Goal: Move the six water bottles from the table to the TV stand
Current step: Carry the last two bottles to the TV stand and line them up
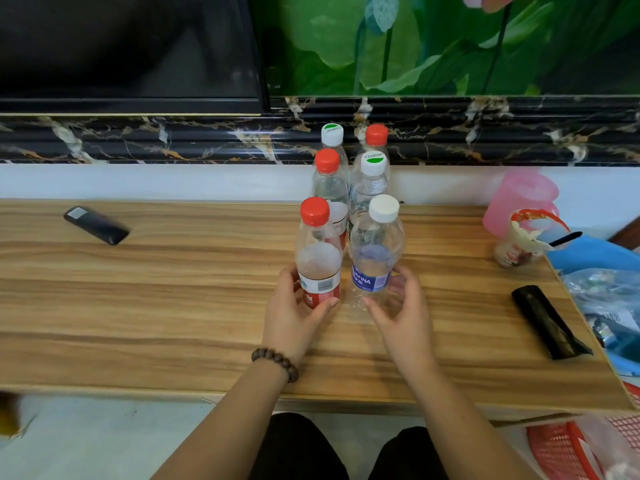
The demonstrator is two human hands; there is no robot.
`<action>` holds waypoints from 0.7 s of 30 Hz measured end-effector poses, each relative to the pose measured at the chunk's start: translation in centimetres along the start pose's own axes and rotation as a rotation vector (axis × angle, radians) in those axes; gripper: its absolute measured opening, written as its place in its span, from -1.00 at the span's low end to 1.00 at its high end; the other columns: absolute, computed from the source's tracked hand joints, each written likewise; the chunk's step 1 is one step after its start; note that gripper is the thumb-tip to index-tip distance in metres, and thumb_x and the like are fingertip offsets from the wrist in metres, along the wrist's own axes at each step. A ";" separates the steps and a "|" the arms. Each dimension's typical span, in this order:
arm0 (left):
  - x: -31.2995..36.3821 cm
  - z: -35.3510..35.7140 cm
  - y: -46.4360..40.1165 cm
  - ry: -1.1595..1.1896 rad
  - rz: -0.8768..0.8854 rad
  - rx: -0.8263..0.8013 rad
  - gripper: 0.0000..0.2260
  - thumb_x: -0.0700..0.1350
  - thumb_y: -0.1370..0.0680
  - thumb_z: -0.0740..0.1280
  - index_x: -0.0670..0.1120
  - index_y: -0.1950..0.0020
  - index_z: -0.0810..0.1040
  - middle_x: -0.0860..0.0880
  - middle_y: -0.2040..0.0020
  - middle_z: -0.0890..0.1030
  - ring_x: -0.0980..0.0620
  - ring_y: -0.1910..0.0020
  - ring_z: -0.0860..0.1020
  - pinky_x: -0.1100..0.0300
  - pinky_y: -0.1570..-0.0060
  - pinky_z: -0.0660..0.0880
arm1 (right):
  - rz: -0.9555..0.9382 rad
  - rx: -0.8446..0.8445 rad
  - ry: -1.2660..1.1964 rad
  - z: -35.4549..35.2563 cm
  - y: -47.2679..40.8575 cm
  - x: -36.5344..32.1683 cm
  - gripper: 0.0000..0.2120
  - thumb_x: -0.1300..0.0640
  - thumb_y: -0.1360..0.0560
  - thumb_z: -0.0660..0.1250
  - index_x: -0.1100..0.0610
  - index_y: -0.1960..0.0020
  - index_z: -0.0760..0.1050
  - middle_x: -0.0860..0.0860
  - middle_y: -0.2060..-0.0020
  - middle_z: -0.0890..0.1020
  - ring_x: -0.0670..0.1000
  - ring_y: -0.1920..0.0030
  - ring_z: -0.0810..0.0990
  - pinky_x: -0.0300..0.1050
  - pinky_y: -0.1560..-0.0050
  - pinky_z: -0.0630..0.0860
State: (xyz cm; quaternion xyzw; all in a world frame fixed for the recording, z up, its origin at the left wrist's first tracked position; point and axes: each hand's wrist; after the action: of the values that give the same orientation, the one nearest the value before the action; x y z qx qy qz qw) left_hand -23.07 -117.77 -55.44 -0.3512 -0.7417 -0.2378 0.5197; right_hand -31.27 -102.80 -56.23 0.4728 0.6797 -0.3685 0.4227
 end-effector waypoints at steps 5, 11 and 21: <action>0.2 0.4 -0.5 -0.045 -0.009 0.012 -0.43 -0.10 -0.33 0.57 -0.05 -0.25 0.38 0.10 -0.13 0.58 0.22 -0.06 0.55 0.29 -0.06 0.54 | 0.013 0.007 0.020 0.4 -0.1 0.0 -0.43 0.15 -0.38 0.48 0.03 -0.32 0.35 -0.08 -0.18 0.49 -0.03 -0.17 0.52 0.07 -0.18 0.54; 0.4 1.4 -1.6 -0.094 -0.021 0.059 -0.42 -0.05 -0.32 0.57 -0.07 -0.23 0.39 0.02 -0.16 0.60 0.07 -0.11 0.57 0.03 -0.12 0.55 | 0.036 0.036 0.028 1.0 -0.8 -0.4 -0.42 0.15 -0.37 0.49 0.04 -0.33 0.35 -0.01 -0.22 0.50 -0.03 -0.17 0.51 0.03 -0.16 0.54; 1.0 2.2 -2.2 -0.147 0.004 0.087 -0.39 -0.04 -0.36 0.54 -0.06 -0.31 0.34 -0.03 -0.16 0.60 -0.02 -0.12 0.58 0.05 -0.07 0.53 | 0.059 0.124 0.061 2.1 -1.6 -1.0 -0.44 0.19 -0.37 0.48 0.08 -0.31 0.37 0.02 -0.23 0.51 -0.01 -0.18 0.51 -0.05 -0.16 0.50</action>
State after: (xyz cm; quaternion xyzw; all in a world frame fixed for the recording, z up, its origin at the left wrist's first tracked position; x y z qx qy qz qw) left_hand -26.31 -117.38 -55.21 -0.3463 -0.7866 -0.1777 0.4793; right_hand -32.15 -105.44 -55.89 0.5289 0.6539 -0.3828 0.3822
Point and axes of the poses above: each hand's wrist, its own y-axis away from the middle knuckle, its own z-axis out of the palm, x = y × z
